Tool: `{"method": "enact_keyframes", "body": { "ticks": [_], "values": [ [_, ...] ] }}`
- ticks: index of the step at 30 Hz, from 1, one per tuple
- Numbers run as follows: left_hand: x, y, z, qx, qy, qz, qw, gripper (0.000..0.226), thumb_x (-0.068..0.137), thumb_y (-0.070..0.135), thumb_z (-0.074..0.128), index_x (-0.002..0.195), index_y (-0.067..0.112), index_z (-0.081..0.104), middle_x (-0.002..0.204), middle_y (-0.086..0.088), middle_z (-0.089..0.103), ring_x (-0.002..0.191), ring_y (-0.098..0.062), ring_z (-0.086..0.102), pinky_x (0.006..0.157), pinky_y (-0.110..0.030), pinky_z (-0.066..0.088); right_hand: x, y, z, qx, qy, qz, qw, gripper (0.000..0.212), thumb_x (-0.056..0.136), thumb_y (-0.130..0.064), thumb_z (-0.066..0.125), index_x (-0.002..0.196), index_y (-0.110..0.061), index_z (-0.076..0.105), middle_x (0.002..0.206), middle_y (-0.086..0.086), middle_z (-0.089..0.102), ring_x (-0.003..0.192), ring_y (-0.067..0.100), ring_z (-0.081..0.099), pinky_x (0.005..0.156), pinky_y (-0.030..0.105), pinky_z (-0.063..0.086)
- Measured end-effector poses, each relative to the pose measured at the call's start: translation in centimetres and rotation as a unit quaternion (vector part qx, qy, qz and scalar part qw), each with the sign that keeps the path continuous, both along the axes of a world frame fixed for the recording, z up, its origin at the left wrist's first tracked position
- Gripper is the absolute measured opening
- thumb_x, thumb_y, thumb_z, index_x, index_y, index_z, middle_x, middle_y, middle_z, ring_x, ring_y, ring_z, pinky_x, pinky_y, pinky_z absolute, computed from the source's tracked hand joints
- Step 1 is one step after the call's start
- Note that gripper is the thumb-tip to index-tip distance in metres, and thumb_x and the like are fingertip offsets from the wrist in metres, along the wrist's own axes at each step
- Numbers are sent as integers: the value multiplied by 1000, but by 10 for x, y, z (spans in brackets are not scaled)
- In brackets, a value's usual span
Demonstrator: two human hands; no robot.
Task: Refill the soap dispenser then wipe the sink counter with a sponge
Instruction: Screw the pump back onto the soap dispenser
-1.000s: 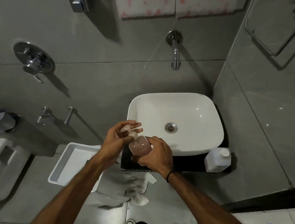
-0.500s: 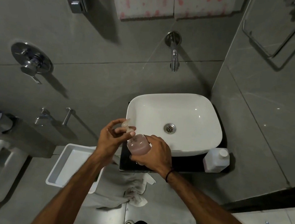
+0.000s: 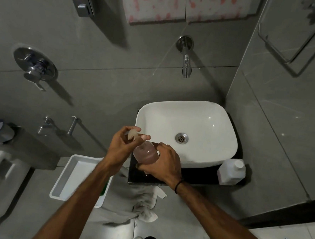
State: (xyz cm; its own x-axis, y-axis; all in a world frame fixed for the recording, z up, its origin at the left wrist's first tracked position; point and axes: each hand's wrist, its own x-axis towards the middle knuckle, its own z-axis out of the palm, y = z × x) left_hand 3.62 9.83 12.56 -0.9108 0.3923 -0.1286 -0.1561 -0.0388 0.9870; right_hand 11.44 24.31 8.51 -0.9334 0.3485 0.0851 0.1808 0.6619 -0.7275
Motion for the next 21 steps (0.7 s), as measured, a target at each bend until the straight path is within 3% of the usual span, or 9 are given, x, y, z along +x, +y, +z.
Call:
{"method": "enact_keyframes", "body": {
  "ticks": [3,5,10,13,16,21],
  "values": [
    [1,-3,-3,-9,23,47,999,45,62,37,96,97,17,76,97,-8,80,91,-21,77,81,-30,60,2,2,-1,-16,26,-10,999,54,47,-68,79,84,-33,61,75,-19,58,72,4,54,58,12,34],
    [1,-8,-6,6,20,54,998,39,63,25,94,98,18,78,87,-1,79,84,-14,75,79,-22,60,3,6,-2,-13,32,-7,999,58,48,-67,80,92,-33,67,81,-17,65,75,4,56,61,15,40],
    [1,-14,-6,23,7,20,1000,38,77,2,81,114,9,72,94,-5,80,91,-17,76,85,-24,60,4,10,-1,-3,29,2,1000,69,45,-72,78,102,-35,69,87,-15,68,78,7,59,66,22,47],
    [0,-17,-6,20,1,-1,1000,44,88,-7,70,131,-2,59,109,-23,77,99,-26,75,92,-31,59,5,9,1,-9,17,3,1000,67,44,-74,78,97,-34,69,84,-16,67,74,5,57,60,13,39],
    [0,-17,-4,14,-2,-11,1000,45,90,-1,70,132,-1,55,114,-21,76,109,-30,74,96,-34,58,5,8,3,-11,11,5,1000,62,46,-73,80,95,-36,69,81,-18,65,71,3,55,56,6,29],
    [6,-10,-9,2,12,1,1000,36,90,13,76,123,2,65,113,-16,78,109,-31,75,93,-35,61,4,3,3,5,12,20,1000,67,47,-75,77,98,-32,69,83,-17,64,72,4,54,59,5,28]
  ]
}}
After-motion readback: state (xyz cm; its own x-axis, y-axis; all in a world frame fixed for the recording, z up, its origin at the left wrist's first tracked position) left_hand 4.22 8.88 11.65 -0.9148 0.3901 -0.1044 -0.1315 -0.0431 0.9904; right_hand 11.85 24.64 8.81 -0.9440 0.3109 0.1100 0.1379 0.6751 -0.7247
